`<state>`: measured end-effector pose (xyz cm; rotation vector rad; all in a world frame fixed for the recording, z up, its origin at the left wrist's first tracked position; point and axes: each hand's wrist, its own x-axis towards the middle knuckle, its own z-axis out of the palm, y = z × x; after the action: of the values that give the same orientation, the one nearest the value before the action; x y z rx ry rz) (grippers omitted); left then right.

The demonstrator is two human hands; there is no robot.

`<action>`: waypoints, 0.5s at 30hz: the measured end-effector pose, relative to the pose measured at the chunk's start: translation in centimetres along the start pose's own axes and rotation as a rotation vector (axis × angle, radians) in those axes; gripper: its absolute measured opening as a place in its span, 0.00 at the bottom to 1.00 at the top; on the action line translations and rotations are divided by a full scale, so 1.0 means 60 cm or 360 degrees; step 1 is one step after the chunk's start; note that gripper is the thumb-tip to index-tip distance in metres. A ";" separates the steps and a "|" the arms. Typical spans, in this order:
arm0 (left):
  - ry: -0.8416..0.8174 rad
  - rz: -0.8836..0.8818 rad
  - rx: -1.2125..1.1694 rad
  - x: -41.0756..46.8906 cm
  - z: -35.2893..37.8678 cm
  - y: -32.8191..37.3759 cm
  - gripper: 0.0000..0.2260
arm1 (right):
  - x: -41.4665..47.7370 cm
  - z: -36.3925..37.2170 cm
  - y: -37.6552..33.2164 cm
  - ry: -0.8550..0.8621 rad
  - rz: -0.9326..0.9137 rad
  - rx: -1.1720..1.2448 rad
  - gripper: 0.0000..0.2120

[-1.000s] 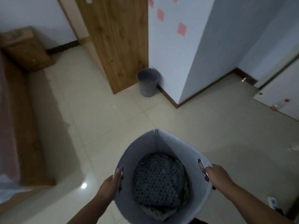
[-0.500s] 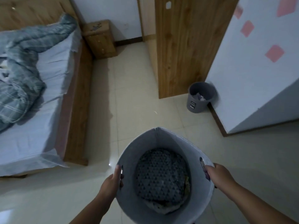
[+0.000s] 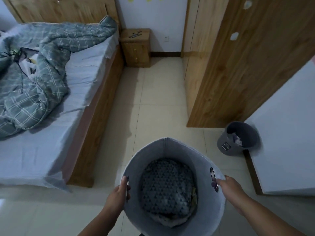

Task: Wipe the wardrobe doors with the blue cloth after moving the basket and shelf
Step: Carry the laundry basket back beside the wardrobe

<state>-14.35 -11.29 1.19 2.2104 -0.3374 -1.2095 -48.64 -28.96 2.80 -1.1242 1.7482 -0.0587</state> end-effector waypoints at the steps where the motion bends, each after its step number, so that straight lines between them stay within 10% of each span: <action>1: -0.0004 0.0019 -0.0004 0.029 -0.006 0.021 0.32 | 0.018 0.003 -0.026 0.0024 0.0000 -0.0003 0.08; 15: -0.0041 0.0116 -0.0033 0.336 -0.061 0.323 0.31 | 0.233 0.006 -0.353 0.0208 0.0034 0.0179 0.04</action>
<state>0.98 -34.96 0.75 2.1477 -0.4105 -1.1975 -35.28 -50.54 3.45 -1.0390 1.8480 -0.2192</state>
